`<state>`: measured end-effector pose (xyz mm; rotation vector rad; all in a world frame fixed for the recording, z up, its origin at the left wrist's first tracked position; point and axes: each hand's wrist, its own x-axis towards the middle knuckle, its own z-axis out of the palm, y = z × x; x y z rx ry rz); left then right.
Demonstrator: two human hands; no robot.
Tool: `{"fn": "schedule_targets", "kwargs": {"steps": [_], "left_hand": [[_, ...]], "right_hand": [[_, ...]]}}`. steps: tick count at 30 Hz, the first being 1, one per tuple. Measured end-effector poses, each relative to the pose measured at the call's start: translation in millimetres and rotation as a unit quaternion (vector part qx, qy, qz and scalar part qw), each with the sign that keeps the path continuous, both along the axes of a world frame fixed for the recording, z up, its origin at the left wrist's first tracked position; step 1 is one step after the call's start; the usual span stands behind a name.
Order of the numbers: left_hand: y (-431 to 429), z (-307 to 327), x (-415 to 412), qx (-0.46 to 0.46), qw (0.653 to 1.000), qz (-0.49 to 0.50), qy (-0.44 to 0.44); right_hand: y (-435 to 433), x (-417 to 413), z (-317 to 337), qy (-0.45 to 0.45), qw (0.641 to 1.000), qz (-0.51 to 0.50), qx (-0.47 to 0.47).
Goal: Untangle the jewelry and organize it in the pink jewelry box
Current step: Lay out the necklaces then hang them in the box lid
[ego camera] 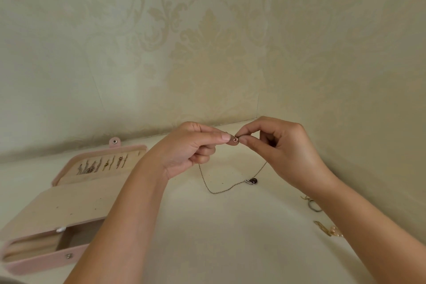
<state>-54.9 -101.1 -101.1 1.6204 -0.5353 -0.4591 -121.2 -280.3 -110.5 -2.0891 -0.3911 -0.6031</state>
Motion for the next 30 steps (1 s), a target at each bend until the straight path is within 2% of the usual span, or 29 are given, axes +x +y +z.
{"fn": "schedule_targets", "kwargs": {"steps": [14,25,30], "left_hand": [[-2,0,-3,0.045,0.999,-0.001,-0.027],[-13,-3,-5,0.042,0.996,0.054,-0.065],[-14,-2,-5,0.018,0.997,0.056,-0.041]], "right_hand": [[-5,-1,3,-0.005,0.999,0.015,-0.033],[-8,2,2,-0.119,0.979,-0.037,-0.164],[-4,-1,2,-0.127,0.982,-0.04,-0.134]]}}
